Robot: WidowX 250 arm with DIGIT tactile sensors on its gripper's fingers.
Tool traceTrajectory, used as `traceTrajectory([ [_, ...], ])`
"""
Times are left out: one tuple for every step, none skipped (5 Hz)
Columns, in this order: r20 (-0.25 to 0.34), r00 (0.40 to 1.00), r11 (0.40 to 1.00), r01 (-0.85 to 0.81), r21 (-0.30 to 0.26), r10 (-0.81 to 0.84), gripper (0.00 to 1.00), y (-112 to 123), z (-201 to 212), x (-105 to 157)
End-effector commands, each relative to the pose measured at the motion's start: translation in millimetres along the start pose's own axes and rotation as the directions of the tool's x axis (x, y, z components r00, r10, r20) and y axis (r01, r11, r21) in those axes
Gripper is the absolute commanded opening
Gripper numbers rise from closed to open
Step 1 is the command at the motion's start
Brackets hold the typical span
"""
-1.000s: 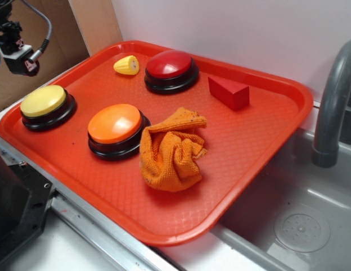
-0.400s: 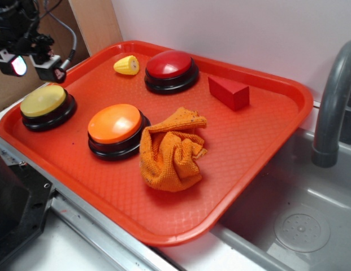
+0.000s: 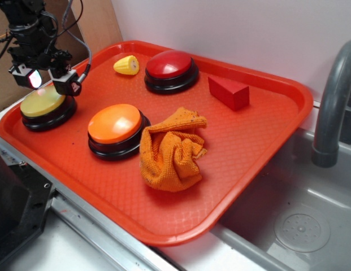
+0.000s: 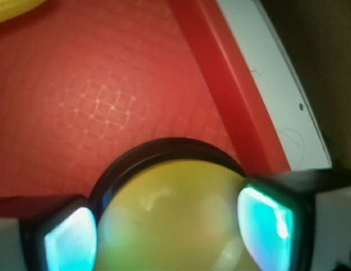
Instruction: Push the yellow button.
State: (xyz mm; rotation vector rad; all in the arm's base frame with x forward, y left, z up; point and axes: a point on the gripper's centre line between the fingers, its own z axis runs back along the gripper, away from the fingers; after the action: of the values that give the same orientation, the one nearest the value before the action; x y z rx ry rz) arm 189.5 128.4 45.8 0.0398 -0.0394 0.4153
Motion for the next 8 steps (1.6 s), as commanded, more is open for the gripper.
traceTrajectory([
  [-0.013,0.997,0.997,-0.07,-0.027,0.07,1.0,18,7,-3],
  [0.023,0.997,0.997,-0.074,-0.009,0.074,1.0,23,30,-14],
  [0.068,0.994,0.996,-0.085,-0.008,0.086,1.0,28,52,-23],
  [0.082,0.991,0.995,-0.101,-0.016,0.102,1.0,34,69,-27],
  [0.072,0.993,0.995,-0.094,-0.021,0.096,1.0,37,71,-28],
  [0.071,0.994,0.996,-0.086,0.009,0.085,1.0,37,74,-29],
  [0.087,0.993,0.997,-0.077,-0.006,0.077,1.0,41,82,-27],
  [0.086,0.994,0.998,-0.069,-0.001,0.069,1.0,42,88,-27],
])
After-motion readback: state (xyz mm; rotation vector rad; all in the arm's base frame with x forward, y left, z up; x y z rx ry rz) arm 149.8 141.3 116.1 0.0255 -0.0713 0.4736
